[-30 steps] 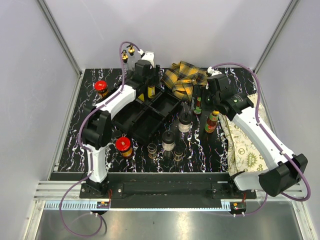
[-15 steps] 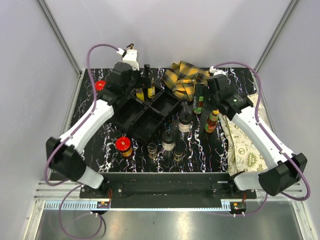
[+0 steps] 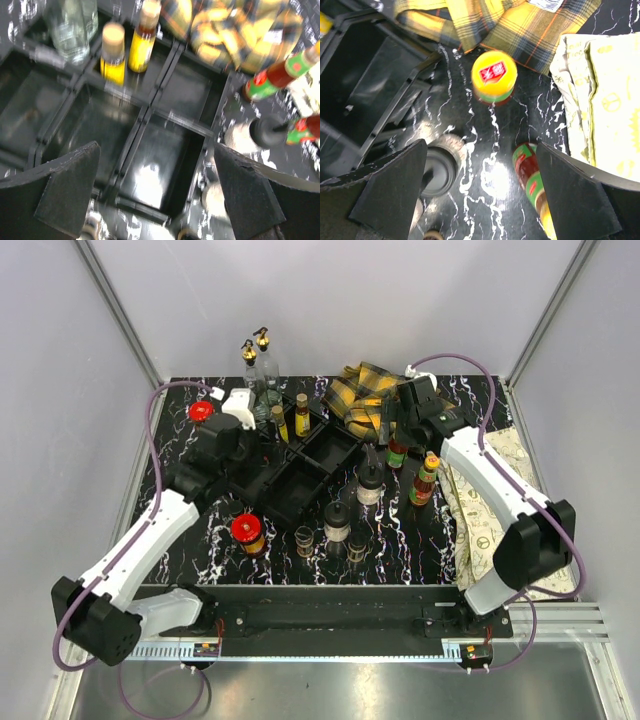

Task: Organize the condiment bottles
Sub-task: Pick up the bottle from the center of the board.

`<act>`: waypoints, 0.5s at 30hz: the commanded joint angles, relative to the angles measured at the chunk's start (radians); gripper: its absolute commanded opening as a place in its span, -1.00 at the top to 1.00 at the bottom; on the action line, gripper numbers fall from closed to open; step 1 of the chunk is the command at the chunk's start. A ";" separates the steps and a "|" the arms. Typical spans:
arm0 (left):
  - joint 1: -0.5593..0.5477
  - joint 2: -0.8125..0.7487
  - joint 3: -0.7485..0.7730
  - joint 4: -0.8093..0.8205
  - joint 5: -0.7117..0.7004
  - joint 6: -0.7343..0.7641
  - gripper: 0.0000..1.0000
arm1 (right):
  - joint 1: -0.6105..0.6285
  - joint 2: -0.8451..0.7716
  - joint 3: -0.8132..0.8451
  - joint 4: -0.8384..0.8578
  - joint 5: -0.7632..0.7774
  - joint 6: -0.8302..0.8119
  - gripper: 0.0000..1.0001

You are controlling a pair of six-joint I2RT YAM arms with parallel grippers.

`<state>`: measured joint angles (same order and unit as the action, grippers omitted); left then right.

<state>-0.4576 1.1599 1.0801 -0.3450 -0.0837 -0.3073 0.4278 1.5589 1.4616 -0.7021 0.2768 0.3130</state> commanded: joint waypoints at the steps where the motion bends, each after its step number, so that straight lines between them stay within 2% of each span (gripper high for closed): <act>1: -0.001 -0.104 -0.039 -0.020 -0.030 -0.033 -0.98 | -0.027 0.056 0.068 0.049 0.044 0.003 -0.97; 9: -0.001 -0.195 -0.060 -0.098 -0.016 -0.038 -0.98 | -0.064 0.139 0.098 0.079 0.022 0.000 -0.76; 15: -0.001 -0.167 -0.065 -0.097 -0.013 -0.050 -0.98 | -0.069 0.174 0.111 0.116 0.053 0.001 -0.57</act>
<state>-0.4576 0.9737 1.0256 -0.4480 -0.0940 -0.3416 0.3641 1.7191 1.5188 -0.6476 0.2806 0.3138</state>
